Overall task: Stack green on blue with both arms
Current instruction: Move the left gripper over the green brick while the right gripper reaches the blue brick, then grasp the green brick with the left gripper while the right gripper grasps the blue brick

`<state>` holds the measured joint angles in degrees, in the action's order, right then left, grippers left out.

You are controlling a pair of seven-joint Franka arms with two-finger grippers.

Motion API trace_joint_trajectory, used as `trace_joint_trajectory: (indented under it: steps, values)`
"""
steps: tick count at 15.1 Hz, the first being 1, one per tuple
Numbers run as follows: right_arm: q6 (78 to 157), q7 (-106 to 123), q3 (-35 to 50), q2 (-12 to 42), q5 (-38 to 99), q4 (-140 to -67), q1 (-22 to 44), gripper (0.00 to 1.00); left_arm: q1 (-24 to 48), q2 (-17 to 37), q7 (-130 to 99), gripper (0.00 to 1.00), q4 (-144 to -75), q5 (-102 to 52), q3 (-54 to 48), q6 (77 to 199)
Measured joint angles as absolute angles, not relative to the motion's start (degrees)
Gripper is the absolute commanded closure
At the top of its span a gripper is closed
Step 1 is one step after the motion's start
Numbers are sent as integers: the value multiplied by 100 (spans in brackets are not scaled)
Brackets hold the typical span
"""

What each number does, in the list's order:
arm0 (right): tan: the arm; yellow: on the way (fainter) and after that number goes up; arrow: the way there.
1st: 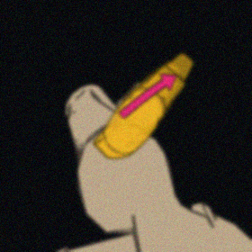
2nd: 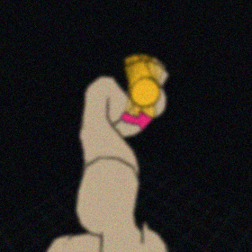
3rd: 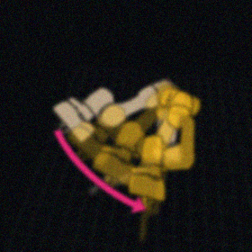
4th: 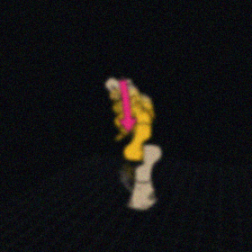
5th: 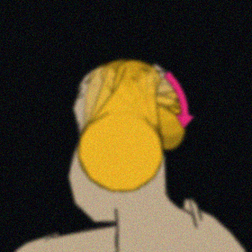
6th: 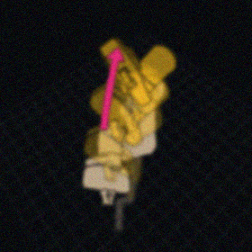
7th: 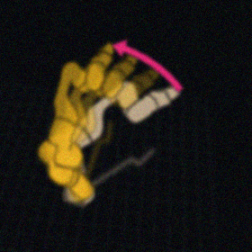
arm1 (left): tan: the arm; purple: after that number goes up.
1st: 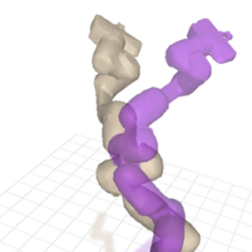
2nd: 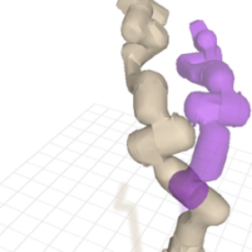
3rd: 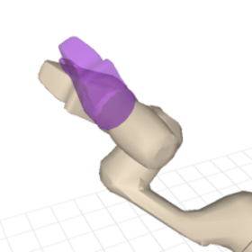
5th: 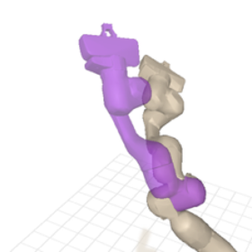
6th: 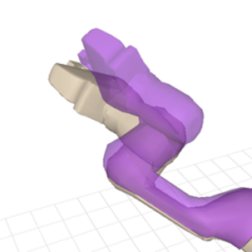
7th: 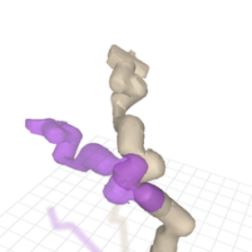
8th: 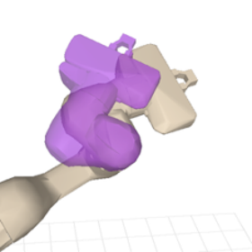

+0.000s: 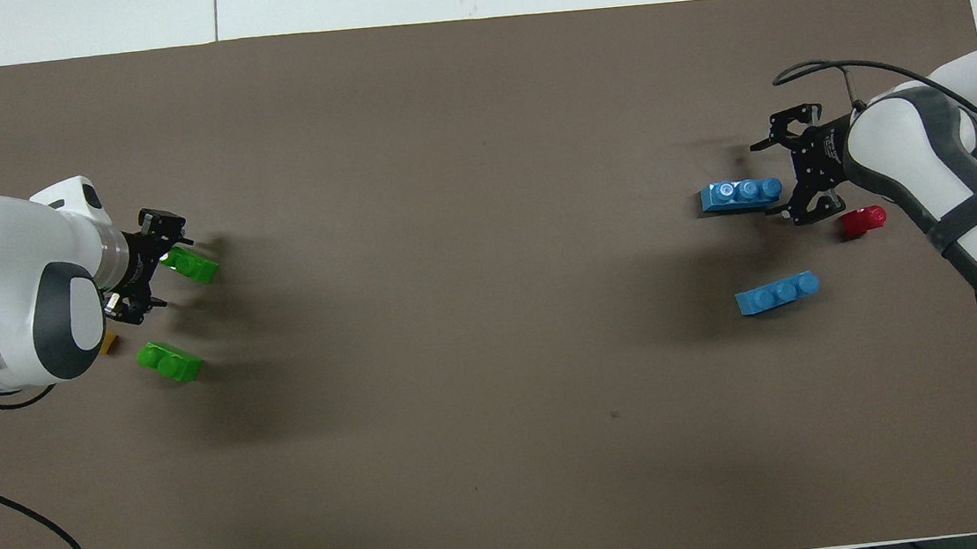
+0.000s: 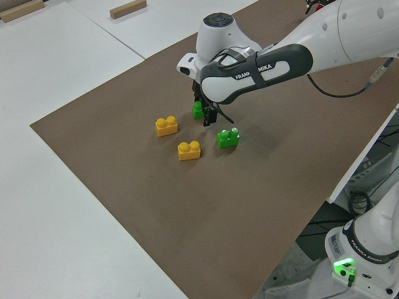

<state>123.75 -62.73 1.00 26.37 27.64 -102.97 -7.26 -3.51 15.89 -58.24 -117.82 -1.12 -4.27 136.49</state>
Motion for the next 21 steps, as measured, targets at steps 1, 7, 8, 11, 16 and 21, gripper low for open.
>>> trace_joint_trajectory:
  steps: [1,7,8,11,16,21]
  values:
    - [12383,-6228,99,2651,2822,-10302,-726,4,-351,1597,-5824,9,-11782,-112,-429,13661]
    - [12601,-6099,95,2773,2844,-10366,-727,10,-348,1677,-5869,32,-11781,-112,-450,13836]
    - [12602,-6074,94,2773,2845,-10366,-731,19,-348,1678,-5870,66,-11780,-112,-451,13851]
    - [12588,-5926,91,2769,2848,-10367,-757,48,-343,1678,-5871,100,-11777,-112,-462,13862]
    - [12554,-5639,90,2741,2895,-10358,-795,100,-340,1678,-5870,100,-11729,-111,-473,13866]
    - [12525,-5407,97,2724,2919,-10353,-741,100,-334,1678,-5871,100,-11696,-111,-490,13854]
